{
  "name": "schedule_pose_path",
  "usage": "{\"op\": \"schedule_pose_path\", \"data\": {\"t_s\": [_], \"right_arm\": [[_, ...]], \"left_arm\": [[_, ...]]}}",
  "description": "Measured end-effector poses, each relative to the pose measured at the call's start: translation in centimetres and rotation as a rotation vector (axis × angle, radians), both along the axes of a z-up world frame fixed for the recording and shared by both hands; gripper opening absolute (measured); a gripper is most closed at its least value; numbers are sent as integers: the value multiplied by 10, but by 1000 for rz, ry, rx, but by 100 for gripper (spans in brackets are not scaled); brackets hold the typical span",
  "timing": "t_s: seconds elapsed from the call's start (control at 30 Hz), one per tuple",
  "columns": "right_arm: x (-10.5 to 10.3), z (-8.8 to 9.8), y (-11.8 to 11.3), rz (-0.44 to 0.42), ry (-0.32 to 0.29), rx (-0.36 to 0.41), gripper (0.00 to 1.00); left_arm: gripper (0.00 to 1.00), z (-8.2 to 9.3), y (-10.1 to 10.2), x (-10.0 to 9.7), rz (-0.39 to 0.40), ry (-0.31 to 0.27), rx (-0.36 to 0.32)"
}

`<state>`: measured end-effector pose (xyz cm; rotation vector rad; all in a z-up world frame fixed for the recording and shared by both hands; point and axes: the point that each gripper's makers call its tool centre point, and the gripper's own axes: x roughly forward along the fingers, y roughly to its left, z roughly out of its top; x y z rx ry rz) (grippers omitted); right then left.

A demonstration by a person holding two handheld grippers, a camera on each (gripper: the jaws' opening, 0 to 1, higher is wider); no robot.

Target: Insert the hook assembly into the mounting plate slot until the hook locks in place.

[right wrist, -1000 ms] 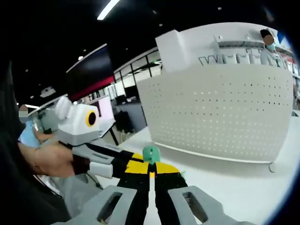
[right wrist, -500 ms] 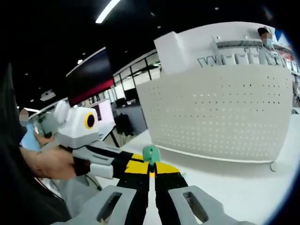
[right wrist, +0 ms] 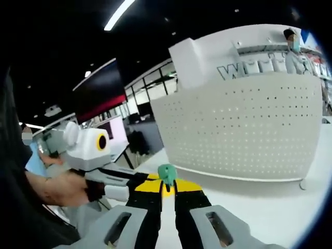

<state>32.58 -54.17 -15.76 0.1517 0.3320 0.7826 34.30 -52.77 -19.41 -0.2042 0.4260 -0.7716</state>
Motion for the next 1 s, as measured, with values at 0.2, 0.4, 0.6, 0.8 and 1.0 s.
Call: {"op": "schedule_pose_path", "data": {"t_s": [0.2,0.4,0.6,0.8,1.0], "right_arm": [[-5,3,5,19,-4,-3,10],[0,2,8,2,-7,-5,9],[5,2,4,-25,-5,10,6],[6,5,5,-20,-16,18,4],[5,4,8,-9,-21,2,2]], "left_arm": [[2,5,5,3,26,-10,-14],[2,8,-3,-5,13,-20,-19],[2,12,-11,-9,2,-41,-6],[2,15,-12,-9,-6,-57,10],[2,15,-11,-9,-10,-64,31]]}}
